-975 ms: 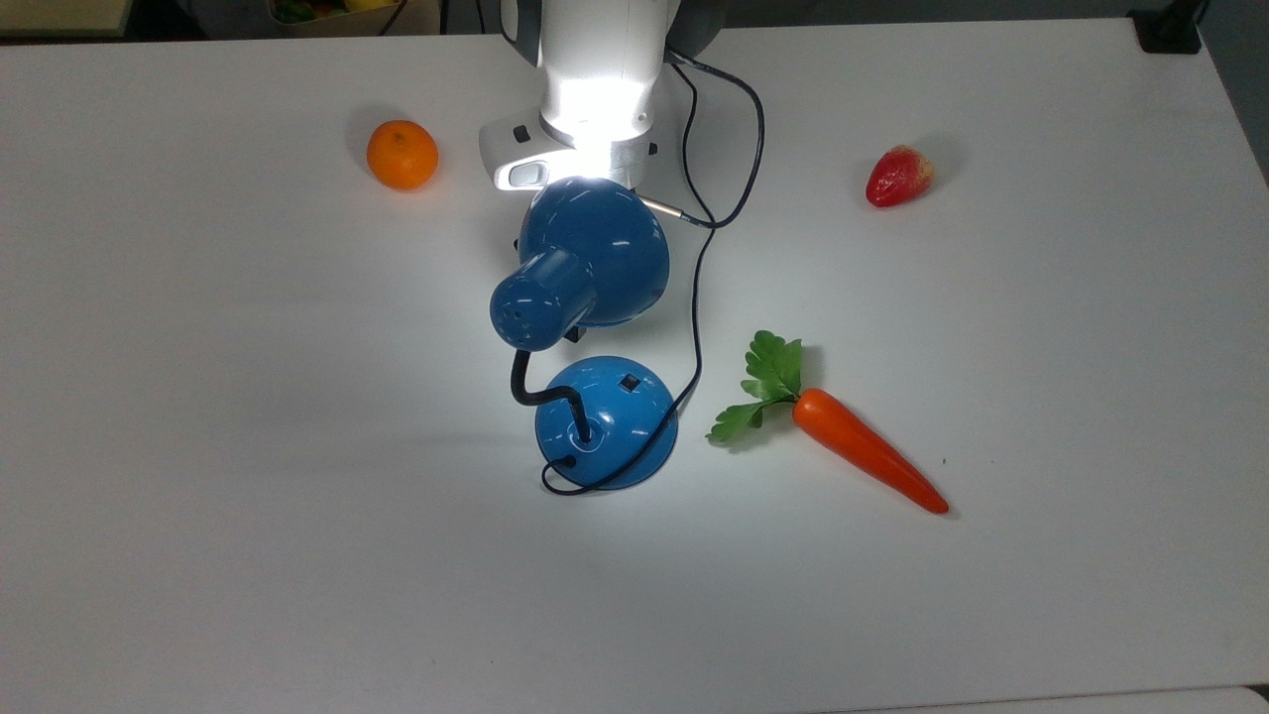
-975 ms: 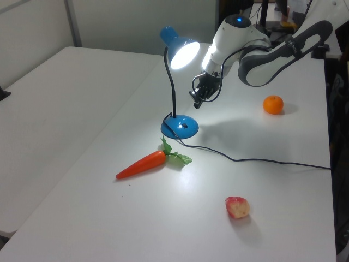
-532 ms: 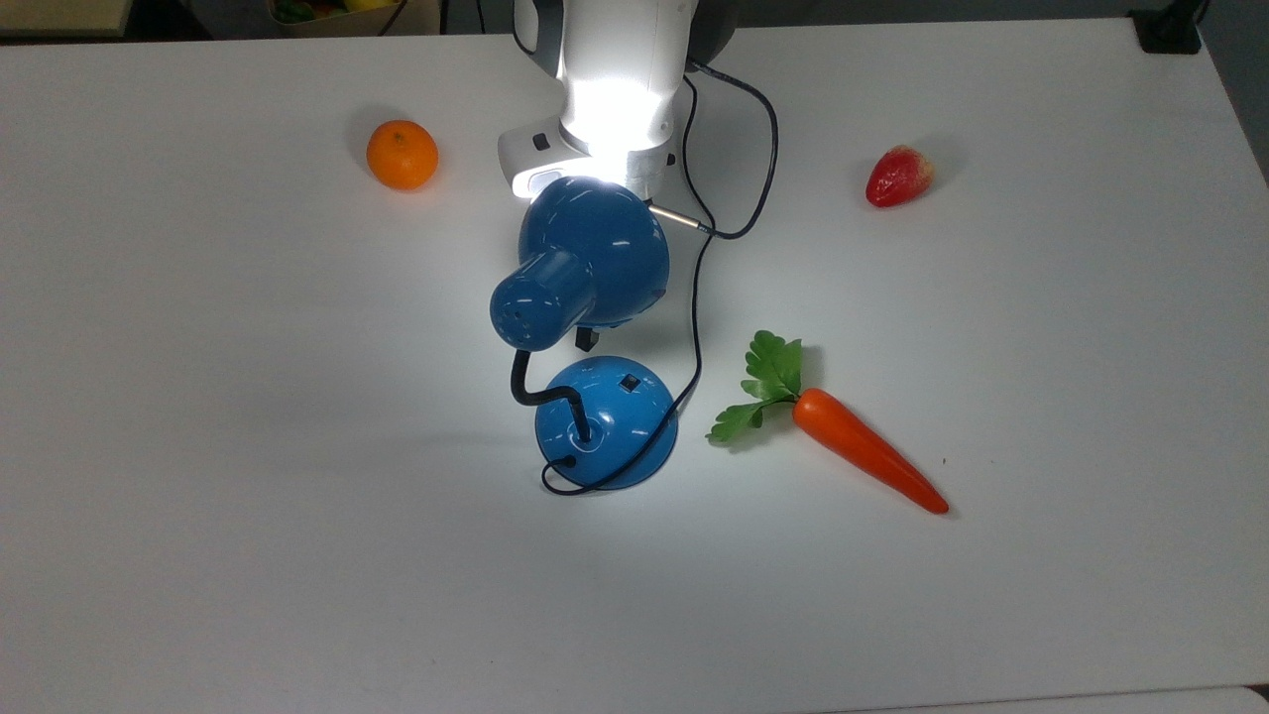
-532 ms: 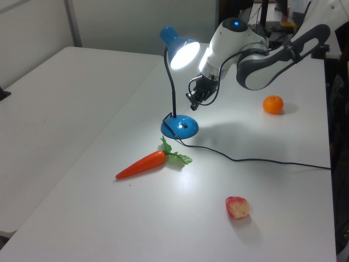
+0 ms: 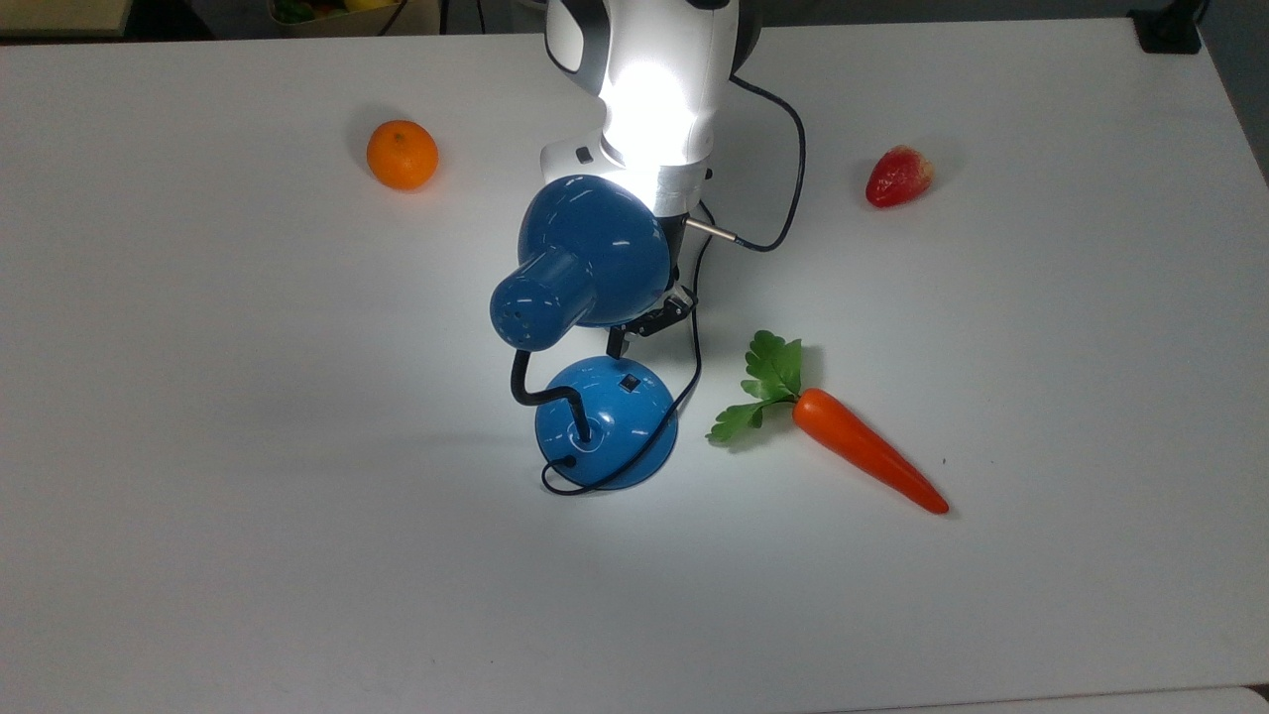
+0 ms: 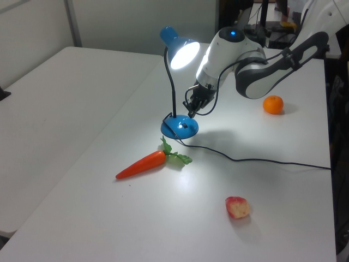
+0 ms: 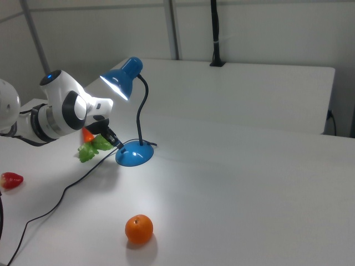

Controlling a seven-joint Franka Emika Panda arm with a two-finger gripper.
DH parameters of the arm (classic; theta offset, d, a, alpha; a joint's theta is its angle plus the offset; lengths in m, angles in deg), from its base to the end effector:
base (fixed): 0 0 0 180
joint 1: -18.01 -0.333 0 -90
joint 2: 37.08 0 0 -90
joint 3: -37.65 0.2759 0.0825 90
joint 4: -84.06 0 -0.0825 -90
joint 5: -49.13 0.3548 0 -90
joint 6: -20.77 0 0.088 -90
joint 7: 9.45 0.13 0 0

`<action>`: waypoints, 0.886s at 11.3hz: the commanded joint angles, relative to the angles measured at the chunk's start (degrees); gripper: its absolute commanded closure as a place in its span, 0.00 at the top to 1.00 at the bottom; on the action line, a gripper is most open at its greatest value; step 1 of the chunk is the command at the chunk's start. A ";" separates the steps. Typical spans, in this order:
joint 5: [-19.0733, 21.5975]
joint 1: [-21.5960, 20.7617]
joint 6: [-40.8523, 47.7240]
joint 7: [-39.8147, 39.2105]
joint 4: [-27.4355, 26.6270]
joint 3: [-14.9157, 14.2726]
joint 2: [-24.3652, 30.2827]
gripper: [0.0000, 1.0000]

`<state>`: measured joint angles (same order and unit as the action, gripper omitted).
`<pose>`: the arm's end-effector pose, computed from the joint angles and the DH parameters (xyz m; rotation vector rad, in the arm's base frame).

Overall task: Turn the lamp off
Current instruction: 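Press down on the switch on the blue lamp base with the gripper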

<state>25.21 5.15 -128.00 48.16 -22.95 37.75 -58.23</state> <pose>0.6173 0.1453 0.3150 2.9619 -0.6934 0.6930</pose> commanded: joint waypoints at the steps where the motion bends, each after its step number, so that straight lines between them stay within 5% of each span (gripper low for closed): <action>1: -3.41 -0.58 -0.56 3.56 1.72 -0.18 -1.96 0.00; 10: -3.59 -2.07 -0.21 3.57 4.53 -0.36 -5.13 0.01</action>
<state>23.03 4.14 -128.00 50.17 -19.67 37.75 -62.09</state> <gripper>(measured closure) 0.991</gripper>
